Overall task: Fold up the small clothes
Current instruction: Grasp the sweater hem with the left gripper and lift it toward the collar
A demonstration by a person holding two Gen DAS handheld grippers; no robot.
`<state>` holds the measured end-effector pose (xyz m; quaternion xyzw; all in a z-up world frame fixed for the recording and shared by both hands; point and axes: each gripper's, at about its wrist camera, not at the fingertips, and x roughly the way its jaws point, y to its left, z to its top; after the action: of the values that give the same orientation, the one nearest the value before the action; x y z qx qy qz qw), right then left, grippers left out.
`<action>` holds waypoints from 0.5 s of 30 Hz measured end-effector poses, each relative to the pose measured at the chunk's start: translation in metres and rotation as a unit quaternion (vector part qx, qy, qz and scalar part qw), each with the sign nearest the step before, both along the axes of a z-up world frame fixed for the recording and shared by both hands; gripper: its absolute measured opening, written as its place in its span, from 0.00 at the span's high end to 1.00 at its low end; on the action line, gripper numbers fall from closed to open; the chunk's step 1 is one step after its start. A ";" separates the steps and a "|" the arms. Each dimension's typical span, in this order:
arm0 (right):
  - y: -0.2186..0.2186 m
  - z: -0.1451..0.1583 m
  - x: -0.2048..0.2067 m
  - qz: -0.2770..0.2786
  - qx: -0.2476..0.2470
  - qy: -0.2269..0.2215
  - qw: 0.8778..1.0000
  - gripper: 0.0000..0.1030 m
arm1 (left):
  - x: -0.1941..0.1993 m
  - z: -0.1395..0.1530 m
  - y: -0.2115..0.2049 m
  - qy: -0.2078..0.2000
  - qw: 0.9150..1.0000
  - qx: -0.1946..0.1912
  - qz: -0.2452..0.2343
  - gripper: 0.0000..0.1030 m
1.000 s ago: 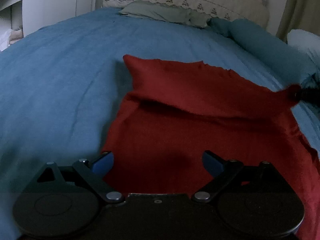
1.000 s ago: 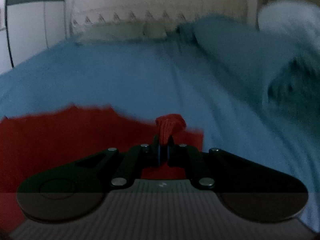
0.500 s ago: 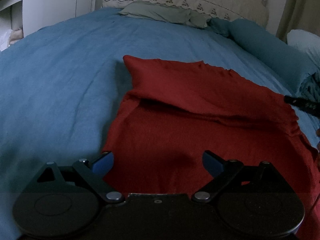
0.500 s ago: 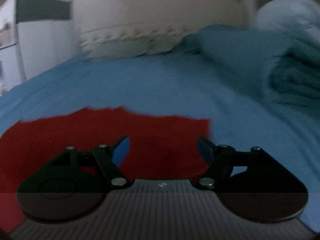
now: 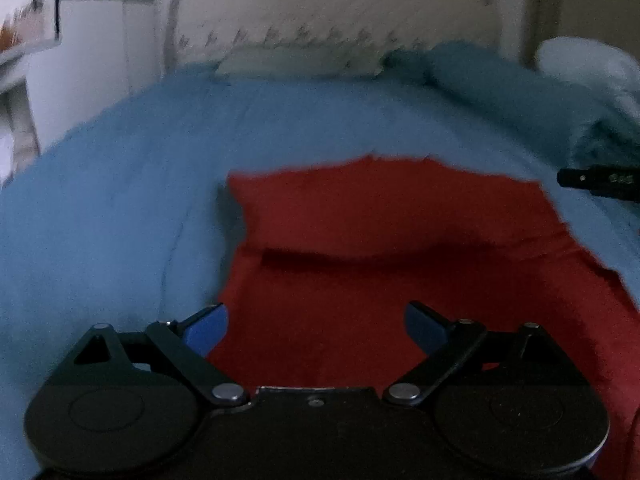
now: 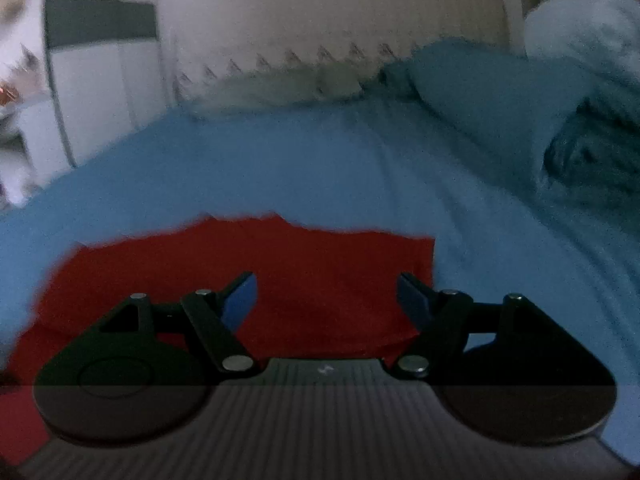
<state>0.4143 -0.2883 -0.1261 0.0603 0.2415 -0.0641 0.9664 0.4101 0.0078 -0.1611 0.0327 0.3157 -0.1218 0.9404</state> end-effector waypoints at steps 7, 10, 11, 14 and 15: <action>0.008 0.089 -0.141 0.047 -0.041 -0.046 0.997 0.00 | -0.089 0.073 0.011 -0.034 0.999 -0.010 -0.015 0.00; 0.012 0.099 -0.197 0.037 -0.043 -0.018 0.998 0.00 | -0.128 0.088 0.021 -0.006 0.999 -0.030 -0.027 0.00; 0.013 0.097 -0.218 0.037 -0.036 -0.012 0.999 0.00 | -0.142 0.088 0.028 0.004 0.999 -0.043 -0.027 0.00; 0.020 0.084 -0.273 0.029 -0.030 0.013 0.999 0.00 | -0.174 0.076 0.052 0.044 0.995 -0.084 -0.006 0.00; 0.022 0.077 -0.291 0.022 -0.027 0.022 0.999 0.00 | -0.184 0.068 0.060 0.059 0.994 -0.093 0.007 0.00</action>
<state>0.1236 -0.2665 -0.0493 0.0270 0.2623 -0.0507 0.9633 0.2262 0.0683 -0.0928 -0.0641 0.3584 -0.1457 0.9199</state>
